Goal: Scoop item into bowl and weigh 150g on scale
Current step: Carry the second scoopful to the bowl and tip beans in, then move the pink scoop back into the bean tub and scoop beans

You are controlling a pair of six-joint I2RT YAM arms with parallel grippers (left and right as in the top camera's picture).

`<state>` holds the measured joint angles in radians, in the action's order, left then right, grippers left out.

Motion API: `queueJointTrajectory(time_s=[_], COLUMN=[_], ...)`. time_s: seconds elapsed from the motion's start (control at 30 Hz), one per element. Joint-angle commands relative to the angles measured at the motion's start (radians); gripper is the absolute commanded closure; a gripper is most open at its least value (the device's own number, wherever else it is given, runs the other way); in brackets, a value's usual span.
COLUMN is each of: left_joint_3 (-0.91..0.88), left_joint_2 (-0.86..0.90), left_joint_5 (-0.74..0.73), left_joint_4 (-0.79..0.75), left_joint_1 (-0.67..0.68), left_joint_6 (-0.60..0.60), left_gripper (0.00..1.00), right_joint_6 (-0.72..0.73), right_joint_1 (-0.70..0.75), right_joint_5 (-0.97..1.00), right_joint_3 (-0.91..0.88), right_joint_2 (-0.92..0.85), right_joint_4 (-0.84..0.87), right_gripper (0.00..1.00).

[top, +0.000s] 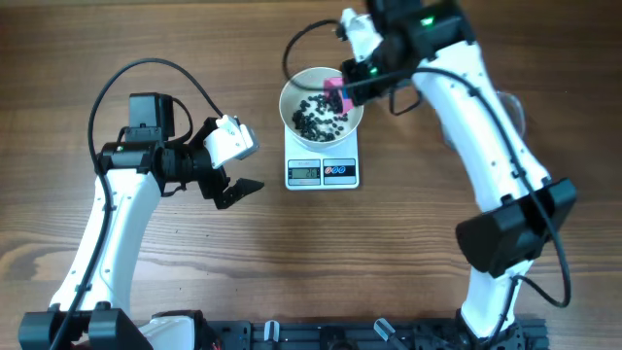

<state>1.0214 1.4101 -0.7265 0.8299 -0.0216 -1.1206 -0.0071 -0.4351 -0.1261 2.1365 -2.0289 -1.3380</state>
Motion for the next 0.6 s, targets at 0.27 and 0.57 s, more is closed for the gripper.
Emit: queueJointTrajectory(time_s=[0.27,0.57], left_joint_3=[0.006,0.006], left_joint_2=[0.004,0.004], left_joint_5=[-0.005,-0.005], left_joint_4=[0.000,0.000], left_joint_1=[-0.003,-0.003], left_joint_6=[0.006,0.006], left_gripper=[0.00,0.00], right_joint_6=[-0.072,-0.061], right_joint_1=[-0.175,-0.171], right_joint_5=[0.477,0.428], right_joint_3=[0.026,0.026], right_joint_2=[0.013,0.013], right_joint_4=[0.041,0.076], right_gripper=[0.96,0.96])
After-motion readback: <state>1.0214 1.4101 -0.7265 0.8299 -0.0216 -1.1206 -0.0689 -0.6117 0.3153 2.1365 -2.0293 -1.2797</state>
